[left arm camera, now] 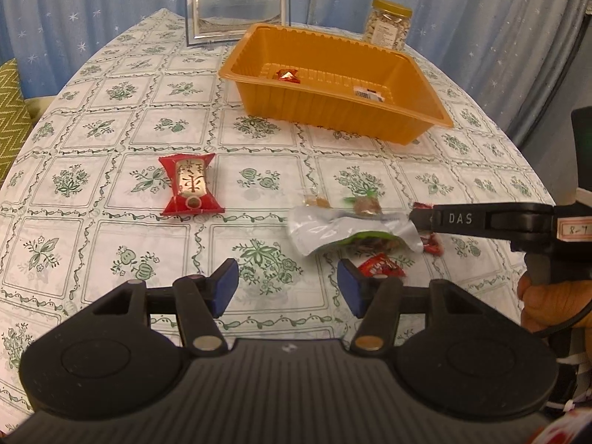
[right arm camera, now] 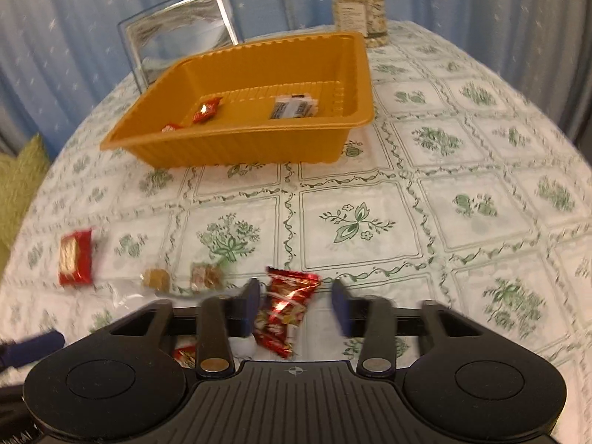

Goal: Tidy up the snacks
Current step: 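Grasp the red foil-wrapped candy with the right gripper, then grasp the small red candy beside the white packet with the left gripper while the right holds the foil candy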

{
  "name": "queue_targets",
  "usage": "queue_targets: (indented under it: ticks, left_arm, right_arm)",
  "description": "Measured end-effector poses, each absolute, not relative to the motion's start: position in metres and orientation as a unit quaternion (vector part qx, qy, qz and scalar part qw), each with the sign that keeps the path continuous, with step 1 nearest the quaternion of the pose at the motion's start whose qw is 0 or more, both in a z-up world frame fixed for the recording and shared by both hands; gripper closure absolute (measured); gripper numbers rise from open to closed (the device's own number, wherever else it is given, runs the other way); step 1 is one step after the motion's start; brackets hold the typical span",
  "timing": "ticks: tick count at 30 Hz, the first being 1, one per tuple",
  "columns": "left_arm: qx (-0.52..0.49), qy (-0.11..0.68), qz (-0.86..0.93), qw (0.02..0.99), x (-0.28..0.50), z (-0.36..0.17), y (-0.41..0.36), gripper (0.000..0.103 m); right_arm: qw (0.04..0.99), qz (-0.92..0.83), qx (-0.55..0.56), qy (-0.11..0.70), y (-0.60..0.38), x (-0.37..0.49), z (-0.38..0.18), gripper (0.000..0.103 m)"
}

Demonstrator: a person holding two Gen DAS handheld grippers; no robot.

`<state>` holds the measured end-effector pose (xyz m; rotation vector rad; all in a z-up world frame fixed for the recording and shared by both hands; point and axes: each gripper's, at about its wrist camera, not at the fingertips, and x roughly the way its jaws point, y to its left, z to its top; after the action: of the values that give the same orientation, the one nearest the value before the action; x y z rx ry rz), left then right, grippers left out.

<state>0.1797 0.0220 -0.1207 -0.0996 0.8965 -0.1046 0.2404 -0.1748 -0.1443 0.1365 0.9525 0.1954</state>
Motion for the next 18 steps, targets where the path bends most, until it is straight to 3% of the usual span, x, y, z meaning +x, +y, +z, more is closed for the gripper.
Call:
queue_targets:
  ticks: [18]
  left_arm:
    - [-0.001, 0.44, -0.131, 0.889, 0.188, -0.143, -0.039, 0.053]
  right_arm:
    - [0.881, 0.053, 0.108, 0.457, -0.233, 0.2, -0.139, 0.078]
